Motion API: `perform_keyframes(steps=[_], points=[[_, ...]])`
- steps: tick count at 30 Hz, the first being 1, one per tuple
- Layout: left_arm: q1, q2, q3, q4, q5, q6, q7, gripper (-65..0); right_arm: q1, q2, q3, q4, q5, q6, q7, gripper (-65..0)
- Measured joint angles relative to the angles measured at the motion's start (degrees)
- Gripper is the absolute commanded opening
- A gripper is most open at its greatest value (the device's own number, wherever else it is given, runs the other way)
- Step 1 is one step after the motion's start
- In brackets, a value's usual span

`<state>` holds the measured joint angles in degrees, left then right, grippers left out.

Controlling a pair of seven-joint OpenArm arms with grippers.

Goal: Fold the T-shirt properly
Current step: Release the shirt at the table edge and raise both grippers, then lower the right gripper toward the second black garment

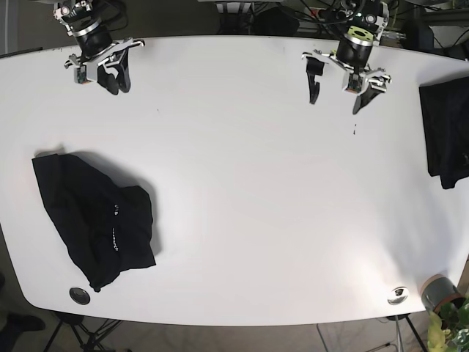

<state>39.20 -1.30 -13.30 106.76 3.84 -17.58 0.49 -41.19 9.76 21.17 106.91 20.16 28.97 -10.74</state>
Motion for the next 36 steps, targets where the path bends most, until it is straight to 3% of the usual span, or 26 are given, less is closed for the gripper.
perform_keyframes(steps=[7, 15, 22, 36], points=[[2.56, -0.28, -0.57, -0.02, -6.67, 0.92, 0.17, -12.6, -0.28, -0.20, -0.15, -0.13, 0.70, 0.02, 0.04, -51.4], [2.10, 1.51, -0.55, 0.02, -7.10, 1.07, 0.13, -12.6, 2.64, -0.24, -0.26, -0.09, 0.59, 0.00, -0.37, -51.4], [0.28, 1.60, -0.42, -0.07, -7.10, 0.92, 0.15, -12.6, 6.58, -0.39, -0.52, -0.15, -5.66, 0.02, -0.74, -50.7], [-2.93, 3.34, -3.37, -1.66, -7.37, 0.94, -0.15, -12.6, 26.16, -0.22, -0.52, -0.48, -6.75, 0.20, -18.97, -49.8]])
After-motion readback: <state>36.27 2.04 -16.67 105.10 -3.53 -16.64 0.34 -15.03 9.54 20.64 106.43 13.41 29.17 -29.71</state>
